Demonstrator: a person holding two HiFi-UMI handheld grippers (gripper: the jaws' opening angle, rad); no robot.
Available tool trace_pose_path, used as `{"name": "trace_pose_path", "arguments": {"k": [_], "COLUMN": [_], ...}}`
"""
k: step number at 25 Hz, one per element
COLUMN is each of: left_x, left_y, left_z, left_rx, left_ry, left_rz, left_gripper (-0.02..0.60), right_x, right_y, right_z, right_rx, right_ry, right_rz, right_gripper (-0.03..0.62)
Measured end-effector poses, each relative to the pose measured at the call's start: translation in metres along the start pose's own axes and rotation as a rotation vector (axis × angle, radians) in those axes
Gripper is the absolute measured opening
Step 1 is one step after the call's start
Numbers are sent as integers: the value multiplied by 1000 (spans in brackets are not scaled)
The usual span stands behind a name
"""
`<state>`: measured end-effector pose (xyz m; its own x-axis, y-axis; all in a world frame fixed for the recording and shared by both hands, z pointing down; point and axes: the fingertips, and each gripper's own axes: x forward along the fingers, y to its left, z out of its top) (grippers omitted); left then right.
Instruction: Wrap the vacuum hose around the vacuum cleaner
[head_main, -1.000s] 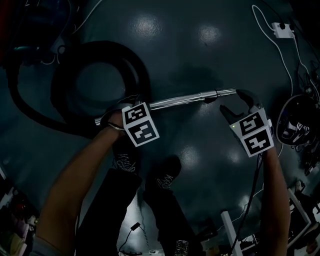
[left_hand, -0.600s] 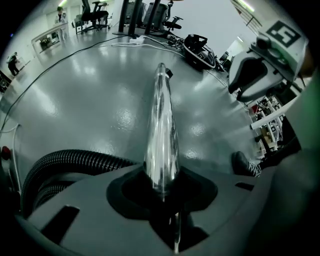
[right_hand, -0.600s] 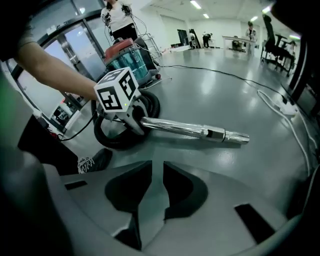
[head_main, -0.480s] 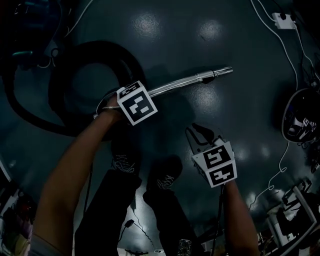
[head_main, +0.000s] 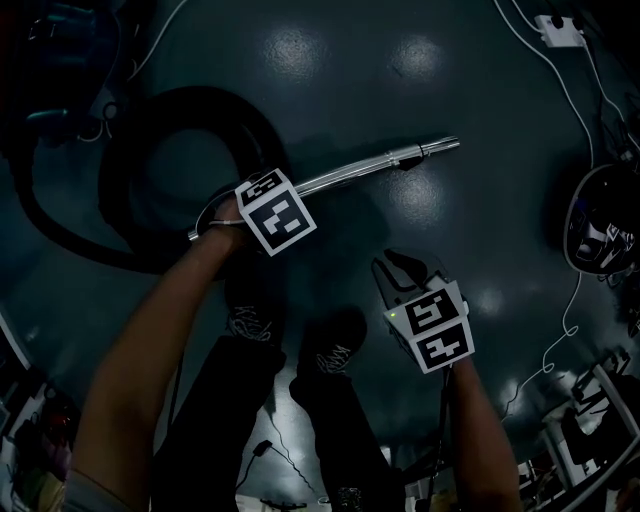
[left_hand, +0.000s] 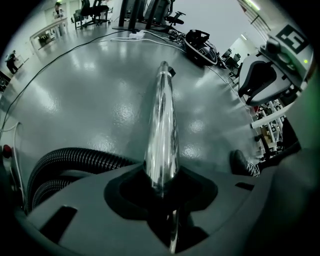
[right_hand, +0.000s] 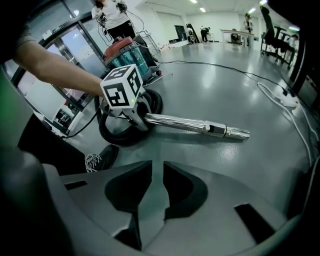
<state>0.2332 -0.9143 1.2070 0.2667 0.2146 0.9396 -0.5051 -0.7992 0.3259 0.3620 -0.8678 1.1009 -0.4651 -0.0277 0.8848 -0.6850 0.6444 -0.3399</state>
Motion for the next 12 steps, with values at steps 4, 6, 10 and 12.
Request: {"name": "trace_pose_path", "arguments": {"k": [4,6,10,12], "left_x": [0,0,-5,-10], "left_y": [-2,-4,-8,-11], "left_z": [-2,-2,-4,-5], "left_rx": [10,7,7,1], "left_ry": [30,34,47,47], "left_rz": [-12,-9,0,-1], "left_gripper": [150,161,187,189], "right_x": [-1,-3,-9,-13], "right_y": [2,3,6,7], "right_z": [-7,-9,-10,-11], "right_rx": [18,27,39,43], "right_ry": [2,1,-7,-10], "right_rz": [1,0,-2,-6], "right_gripper": [77,77,77,77]}}
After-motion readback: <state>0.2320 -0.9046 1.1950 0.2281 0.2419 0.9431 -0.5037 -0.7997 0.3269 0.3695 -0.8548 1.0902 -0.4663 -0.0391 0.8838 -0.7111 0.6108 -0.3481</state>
